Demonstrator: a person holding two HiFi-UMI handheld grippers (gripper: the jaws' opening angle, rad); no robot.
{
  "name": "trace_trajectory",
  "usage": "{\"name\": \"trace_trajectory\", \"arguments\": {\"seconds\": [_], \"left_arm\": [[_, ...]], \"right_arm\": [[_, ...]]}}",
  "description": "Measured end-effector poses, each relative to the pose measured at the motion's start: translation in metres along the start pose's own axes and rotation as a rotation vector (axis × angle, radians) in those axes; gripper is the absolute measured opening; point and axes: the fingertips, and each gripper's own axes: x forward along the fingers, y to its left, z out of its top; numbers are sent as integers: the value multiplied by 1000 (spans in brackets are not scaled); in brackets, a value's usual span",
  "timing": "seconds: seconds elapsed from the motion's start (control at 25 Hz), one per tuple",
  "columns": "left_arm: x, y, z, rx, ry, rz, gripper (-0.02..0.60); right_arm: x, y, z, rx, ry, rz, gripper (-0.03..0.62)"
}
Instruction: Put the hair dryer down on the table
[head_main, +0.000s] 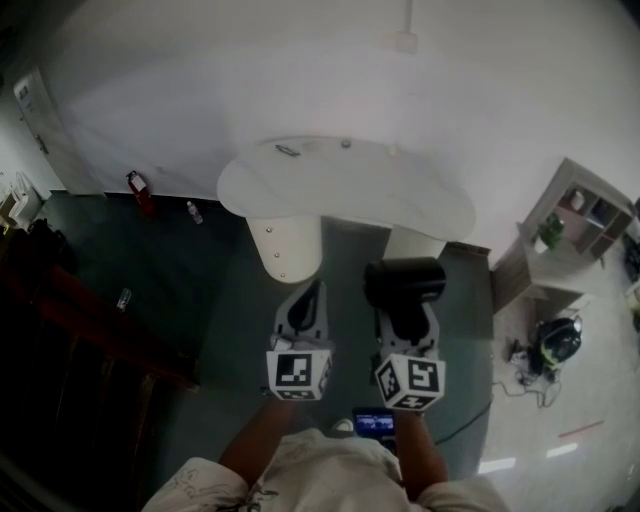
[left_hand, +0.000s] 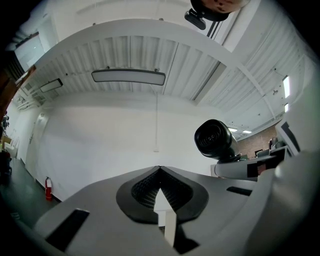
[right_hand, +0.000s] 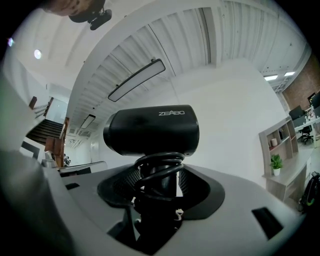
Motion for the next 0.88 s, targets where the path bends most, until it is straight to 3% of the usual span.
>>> {"name": "trace_trajectory", "arguments": {"seconds": [0.48,0.88], "left_arm": [[48,23,-17,-12,12,15,-5],[115,86,-26,-18,6,14,-5]], "right_arm": [[60,-6,-15,6,36,28,249],[150,15,-24,-8,48,40,249]]}}
